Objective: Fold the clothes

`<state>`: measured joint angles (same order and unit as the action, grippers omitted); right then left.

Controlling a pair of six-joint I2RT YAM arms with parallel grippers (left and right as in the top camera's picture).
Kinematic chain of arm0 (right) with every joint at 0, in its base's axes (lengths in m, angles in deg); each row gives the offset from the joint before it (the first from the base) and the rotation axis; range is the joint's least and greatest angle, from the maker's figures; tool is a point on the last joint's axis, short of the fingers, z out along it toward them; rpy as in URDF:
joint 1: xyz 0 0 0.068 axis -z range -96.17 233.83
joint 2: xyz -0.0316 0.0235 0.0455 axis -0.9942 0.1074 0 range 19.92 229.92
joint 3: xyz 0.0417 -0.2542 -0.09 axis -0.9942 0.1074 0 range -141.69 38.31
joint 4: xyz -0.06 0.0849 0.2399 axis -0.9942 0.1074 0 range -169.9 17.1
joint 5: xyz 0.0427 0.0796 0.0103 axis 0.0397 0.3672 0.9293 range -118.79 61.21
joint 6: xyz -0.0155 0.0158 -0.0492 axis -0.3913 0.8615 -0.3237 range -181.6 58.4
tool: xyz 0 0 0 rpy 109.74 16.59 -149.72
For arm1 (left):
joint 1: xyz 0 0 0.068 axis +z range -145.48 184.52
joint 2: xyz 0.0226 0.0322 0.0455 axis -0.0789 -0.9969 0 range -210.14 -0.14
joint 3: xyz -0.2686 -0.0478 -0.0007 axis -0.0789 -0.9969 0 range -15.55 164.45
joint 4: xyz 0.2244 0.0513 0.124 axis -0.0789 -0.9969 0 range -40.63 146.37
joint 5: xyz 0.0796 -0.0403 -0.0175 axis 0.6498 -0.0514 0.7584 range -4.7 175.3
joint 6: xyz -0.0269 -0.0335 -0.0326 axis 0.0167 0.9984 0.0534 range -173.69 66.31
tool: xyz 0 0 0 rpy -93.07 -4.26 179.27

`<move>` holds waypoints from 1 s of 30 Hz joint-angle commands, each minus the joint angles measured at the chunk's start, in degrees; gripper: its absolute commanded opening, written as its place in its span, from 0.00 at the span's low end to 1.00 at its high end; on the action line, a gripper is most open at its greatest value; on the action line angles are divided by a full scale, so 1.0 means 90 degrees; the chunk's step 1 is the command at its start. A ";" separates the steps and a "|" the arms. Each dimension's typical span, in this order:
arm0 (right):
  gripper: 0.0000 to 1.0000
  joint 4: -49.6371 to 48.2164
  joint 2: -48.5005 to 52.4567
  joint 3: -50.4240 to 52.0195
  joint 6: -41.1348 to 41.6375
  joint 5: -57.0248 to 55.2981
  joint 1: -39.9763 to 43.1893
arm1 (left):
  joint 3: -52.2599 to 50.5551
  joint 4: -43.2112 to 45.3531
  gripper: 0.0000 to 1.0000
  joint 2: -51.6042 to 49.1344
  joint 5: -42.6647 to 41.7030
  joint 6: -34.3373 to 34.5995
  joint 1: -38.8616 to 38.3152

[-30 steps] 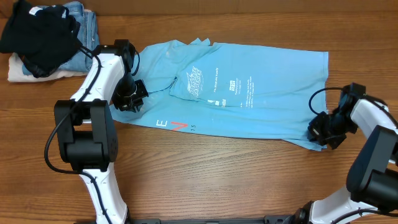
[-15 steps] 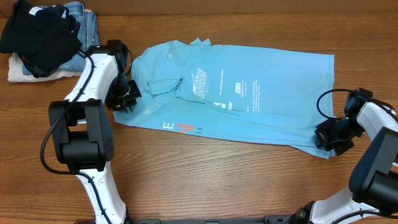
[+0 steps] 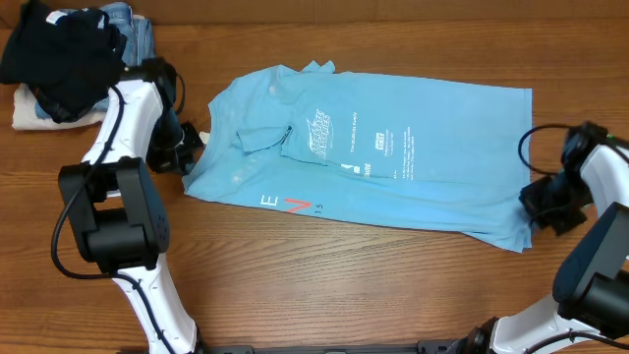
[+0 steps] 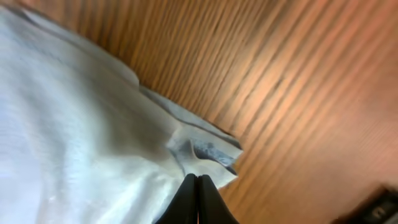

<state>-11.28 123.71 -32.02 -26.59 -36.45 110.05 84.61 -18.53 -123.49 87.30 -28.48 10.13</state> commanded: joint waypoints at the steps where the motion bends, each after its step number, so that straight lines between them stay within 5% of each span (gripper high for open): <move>1: 0.04 0.0182 0.0053 -0.0777 0.0284 -0.0308 0.0024 | 0.0760 -0.0304 0.04 -0.0063 -0.0019 -0.0090 -0.0095; 4: 0.09 0.0243 0.0053 -0.1311 0.0124 0.0007 -0.0010 | 0.1248 -0.0491 0.05 -0.0056 -0.0112 -0.0095 -0.0291; 5: 0.18 0.0214 0.0053 -0.1498 -0.0112 0.0403 -0.0029 | 0.1421 -0.0488 0.06 -0.0056 -0.0187 -0.0131 -0.0410; 7: 0.52 0.0034 0.0053 -0.1664 -0.0607 0.1183 -0.0066 | 0.1671 -0.0408 0.15 -0.0056 -0.0381 -0.0240 -0.0634; 8: 0.75 -0.0109 0.0053 -0.1693 -0.0874 0.1598 -0.0083 | 0.1770 -0.0274 0.25 -0.0056 -0.0520 -0.0318 -0.0792; 9: 0.88 -0.0277 0.0053 -0.1693 -0.1151 0.2033 -0.0107 | 0.1838 -0.0148 0.42 -0.0056 -0.0590 -0.0335 -0.0918; 11: 1.00 -0.0461 0.0056 -0.1690 -0.1406 0.2429 -0.0158 | 0.1899 0.0262 0.94 -0.0056 -0.0682 -0.0330 -0.1180; 12: 1.00 -0.0534 0.0056 -0.1690 -0.1418 0.2484 -0.0197 | 0.1899 0.0544 1.00 -0.0056 -0.0682 -0.0330 -0.1311; 30: 1.00 -0.0593 0.0056 -0.1681 -0.1447 0.2069 -0.1462 | 0.1880 0.4923 0.95 -0.0933 -0.0177 -0.0782 -0.2244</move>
<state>-16.81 123.73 -46.09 -39.16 -15.84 99.08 100.81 22.33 -127.58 83.68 -33.13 -10.04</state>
